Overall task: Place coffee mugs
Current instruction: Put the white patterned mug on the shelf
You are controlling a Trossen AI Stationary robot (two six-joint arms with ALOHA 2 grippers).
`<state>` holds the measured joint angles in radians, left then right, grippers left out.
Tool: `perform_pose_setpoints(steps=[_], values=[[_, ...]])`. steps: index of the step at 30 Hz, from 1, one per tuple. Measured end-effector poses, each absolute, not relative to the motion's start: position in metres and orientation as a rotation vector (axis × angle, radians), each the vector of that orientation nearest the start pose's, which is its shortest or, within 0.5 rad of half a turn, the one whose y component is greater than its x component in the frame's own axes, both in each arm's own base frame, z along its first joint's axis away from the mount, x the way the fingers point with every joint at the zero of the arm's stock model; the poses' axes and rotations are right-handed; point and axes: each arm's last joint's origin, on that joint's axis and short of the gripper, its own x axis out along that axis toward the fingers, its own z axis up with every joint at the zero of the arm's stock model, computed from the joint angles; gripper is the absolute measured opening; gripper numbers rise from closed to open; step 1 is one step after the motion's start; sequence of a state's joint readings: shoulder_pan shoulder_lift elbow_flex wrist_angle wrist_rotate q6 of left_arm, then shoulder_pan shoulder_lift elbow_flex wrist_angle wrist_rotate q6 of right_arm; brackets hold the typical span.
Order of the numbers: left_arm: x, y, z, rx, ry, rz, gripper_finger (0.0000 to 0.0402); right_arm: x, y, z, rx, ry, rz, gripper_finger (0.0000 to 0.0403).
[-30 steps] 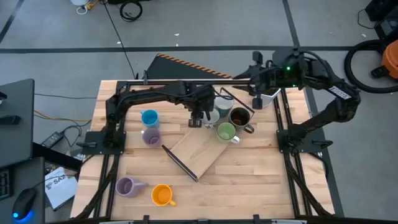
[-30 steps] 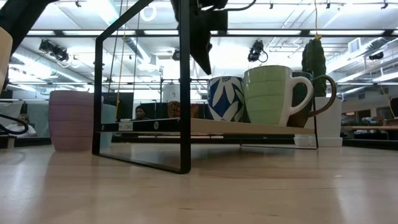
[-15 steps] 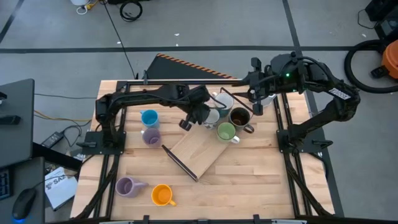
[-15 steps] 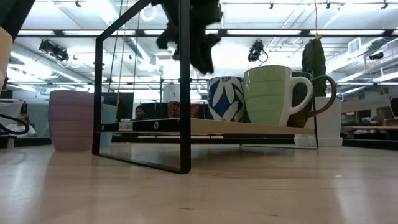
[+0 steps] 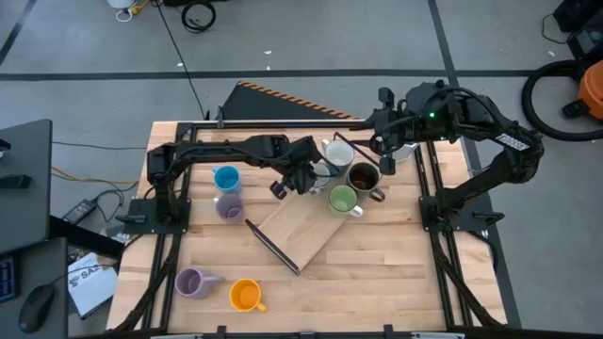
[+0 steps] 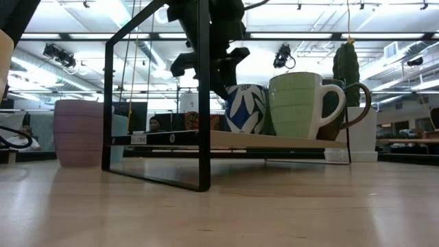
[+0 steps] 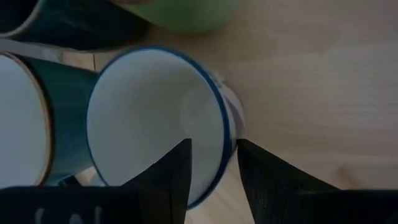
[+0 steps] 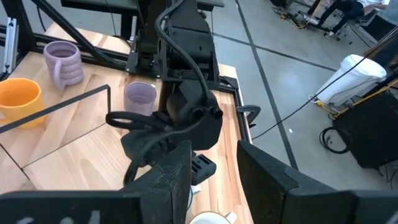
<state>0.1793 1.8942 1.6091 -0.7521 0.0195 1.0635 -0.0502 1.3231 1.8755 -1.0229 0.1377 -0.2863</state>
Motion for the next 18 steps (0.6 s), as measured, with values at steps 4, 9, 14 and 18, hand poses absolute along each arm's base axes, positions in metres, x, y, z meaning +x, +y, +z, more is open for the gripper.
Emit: perform_pose_setpoints(steps=[4,9,14,18], values=[[0.4022,0.0670,0.2609,0.811,0.974,-0.370,0.0137,0.2178,-0.0149,0.4954,-0.301,0.494,-0.115,0.0134],[0.4032,0.0612,0.2610,0.727,0.978,-0.330,0.0137,0.2179,-0.0149,0.4954,-0.301,0.494,-0.115,0.0134],[0.4035,0.0612,0.2612,0.640,0.985,-0.279,0.0137,0.2179,-0.0149,0.4954,-0.302,0.494,-0.115,0.0134],[0.4038,0.0608,0.2613,0.615,0.984,-0.264,0.0131,0.2179,-0.0149,0.4954,-0.302,0.494,-0.115,0.0134]])
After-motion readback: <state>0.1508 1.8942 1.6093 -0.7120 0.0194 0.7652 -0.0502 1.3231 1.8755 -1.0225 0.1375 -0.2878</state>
